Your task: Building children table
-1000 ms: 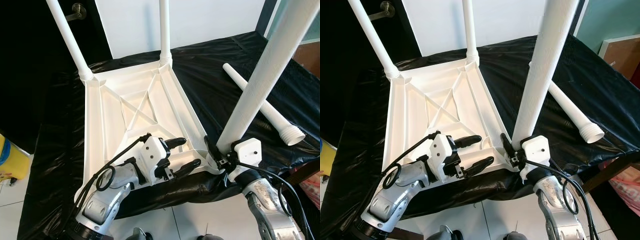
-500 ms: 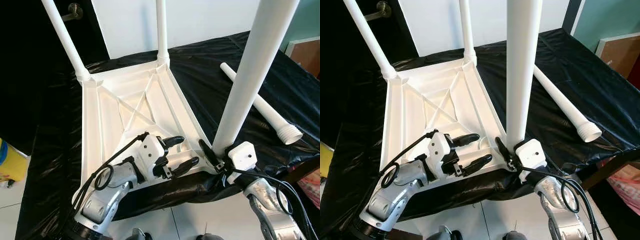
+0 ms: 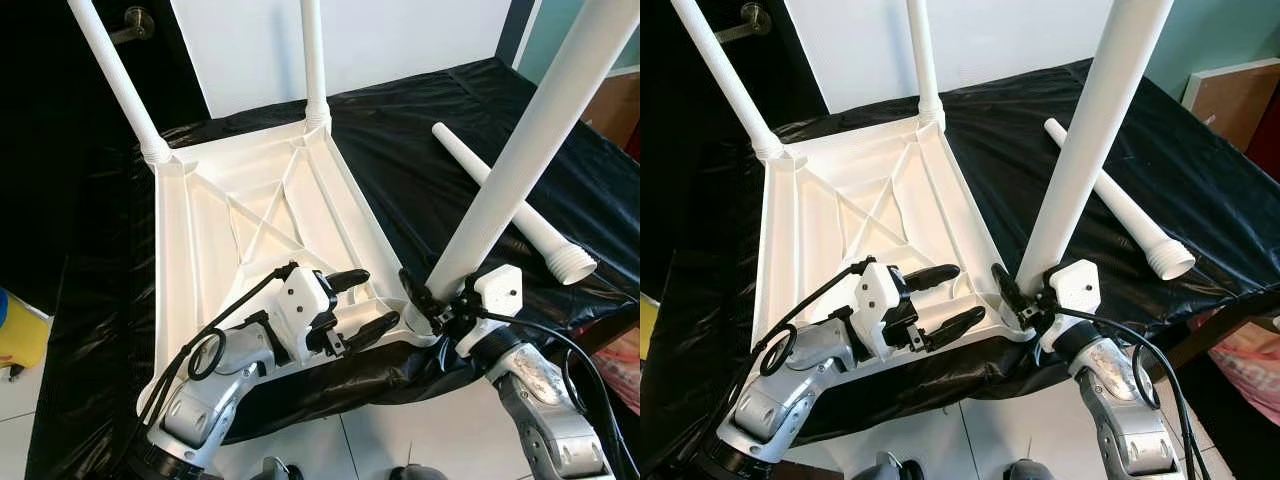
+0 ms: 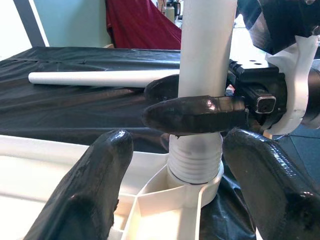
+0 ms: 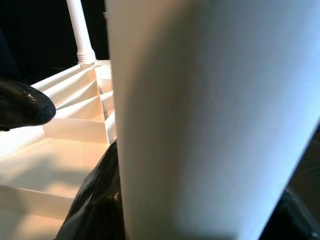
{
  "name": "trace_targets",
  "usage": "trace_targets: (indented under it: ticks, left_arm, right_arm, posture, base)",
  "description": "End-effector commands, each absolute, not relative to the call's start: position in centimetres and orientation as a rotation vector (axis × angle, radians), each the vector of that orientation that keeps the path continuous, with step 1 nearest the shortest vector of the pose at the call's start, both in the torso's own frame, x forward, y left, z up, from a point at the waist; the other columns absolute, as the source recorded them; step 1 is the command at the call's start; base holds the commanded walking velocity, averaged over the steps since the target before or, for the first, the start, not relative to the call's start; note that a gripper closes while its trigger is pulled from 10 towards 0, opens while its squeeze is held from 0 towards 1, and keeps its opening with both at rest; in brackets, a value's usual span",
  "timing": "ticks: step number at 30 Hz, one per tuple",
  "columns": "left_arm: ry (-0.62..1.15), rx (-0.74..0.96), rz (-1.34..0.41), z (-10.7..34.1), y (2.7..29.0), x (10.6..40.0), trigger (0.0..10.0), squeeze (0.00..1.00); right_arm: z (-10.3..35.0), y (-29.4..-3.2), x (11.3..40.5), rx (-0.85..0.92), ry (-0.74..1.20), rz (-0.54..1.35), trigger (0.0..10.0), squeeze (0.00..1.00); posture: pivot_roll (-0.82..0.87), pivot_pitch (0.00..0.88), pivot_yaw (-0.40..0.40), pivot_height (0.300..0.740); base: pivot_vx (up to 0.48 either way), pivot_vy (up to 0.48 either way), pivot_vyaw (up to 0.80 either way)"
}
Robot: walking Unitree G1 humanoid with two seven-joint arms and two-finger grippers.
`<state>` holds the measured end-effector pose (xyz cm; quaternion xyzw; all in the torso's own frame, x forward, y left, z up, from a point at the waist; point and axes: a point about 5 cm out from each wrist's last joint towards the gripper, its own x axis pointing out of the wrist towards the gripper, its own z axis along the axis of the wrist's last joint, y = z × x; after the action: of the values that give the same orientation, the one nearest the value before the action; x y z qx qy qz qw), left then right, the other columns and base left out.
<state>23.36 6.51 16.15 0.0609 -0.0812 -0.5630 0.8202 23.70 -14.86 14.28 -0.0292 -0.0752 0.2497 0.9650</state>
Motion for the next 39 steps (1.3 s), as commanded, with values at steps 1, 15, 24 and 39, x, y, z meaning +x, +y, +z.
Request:
trace_targets:
  ticks: [1, 15, 24, 39]
  left_arm:
    - [-0.165, 0.139, -1.22, 16.1, 6.7, 23.1, 10.0, 0.0]
    - [-0.165, 0.142, -1.212, 16.2, 6.7, 23.2, 10.0, 0.0]
    - [-0.173, 0.149, -1.214, 16.4, 6.7, 23.3, 10.0, 0.0]
    - [-0.193, 0.152, -1.203, 16.7, 6.7, 23.6, 10.0, 0.0]
  right_arm:
    - [12.4, -14.7, 23.5, -0.07, -0.059, 0.513, 10.0, 0.0]
    - [13.5, -14.6, 22.4, -0.254, -0.209, 0.577, 10.0, 0.0]
    - [13.5, -14.2, 23.1, -0.153, -0.135, 0.599, 10.0, 0.0]
    - [13.0, -15.1, 23.7, -0.117, -0.093, 0.586, 10.0, 0.0]
  posture:
    - [-0.07, 0.135, 0.076, 0.74]
    - [-0.07, 0.134, 0.075, 0.74]
    - [-0.07, 0.121, 0.076, 0.74]
    - [-0.07, 0.105, 0.065, 0.74]
  base:
    - [0.0, 0.0, 0.0]
    - [0.0, 0.0, 0.0]
    - [0.0, 0.0, 0.0]
    - [0.0, 0.0, 0.0]
